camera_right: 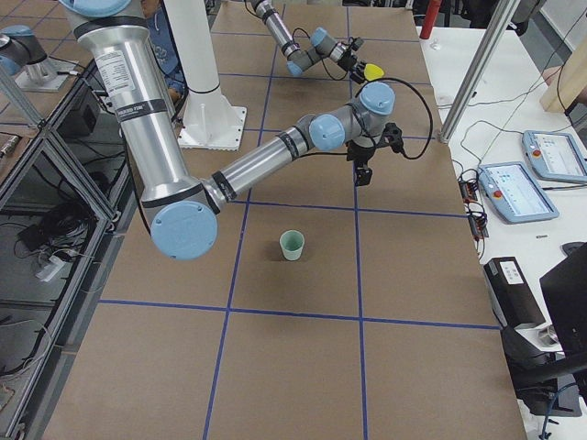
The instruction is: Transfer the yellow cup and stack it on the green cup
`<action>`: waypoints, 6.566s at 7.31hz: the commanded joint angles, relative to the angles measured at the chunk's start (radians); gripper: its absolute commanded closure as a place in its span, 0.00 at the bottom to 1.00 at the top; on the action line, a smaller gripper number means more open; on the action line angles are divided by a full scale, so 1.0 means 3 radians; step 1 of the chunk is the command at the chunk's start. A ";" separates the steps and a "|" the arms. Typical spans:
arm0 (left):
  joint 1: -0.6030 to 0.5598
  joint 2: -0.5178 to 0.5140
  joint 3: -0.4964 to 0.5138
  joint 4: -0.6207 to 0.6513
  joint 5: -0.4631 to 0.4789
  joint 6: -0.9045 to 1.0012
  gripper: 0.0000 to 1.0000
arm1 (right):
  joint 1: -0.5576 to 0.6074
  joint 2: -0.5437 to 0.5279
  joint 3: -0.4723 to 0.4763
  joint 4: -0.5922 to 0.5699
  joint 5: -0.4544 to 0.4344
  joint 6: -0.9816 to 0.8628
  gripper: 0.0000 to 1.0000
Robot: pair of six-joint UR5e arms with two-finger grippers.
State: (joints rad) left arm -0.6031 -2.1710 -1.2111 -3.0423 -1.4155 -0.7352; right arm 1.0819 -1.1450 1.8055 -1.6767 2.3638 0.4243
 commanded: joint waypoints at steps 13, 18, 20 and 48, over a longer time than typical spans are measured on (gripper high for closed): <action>0.0430 -0.0019 -0.0238 -0.0239 -0.0185 0.1438 0.26 | -0.1039 0.1061 -0.0925 0.1800 -0.0266 0.2150 0.18; 0.0440 -0.0060 -0.0233 -0.0234 -0.0180 0.1438 0.23 | -0.1162 0.1040 -0.0926 0.1800 -0.0235 0.2155 0.18; 0.0440 -0.0055 -0.0233 -0.0234 -0.0180 0.1438 0.22 | -0.1183 0.1050 -0.0926 0.1800 -0.0235 0.2155 0.40; -0.1804 0.1130 -0.0466 0.2348 -0.2348 0.0114 0.00 | 0.0490 -0.2135 0.0527 0.0757 0.0143 -0.0208 1.00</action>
State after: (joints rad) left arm -1.1292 -1.8617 -1.3158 -2.3511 -2.0866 -0.7006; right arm 1.2475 -1.7845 1.9676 -1.4495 2.4044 0.3643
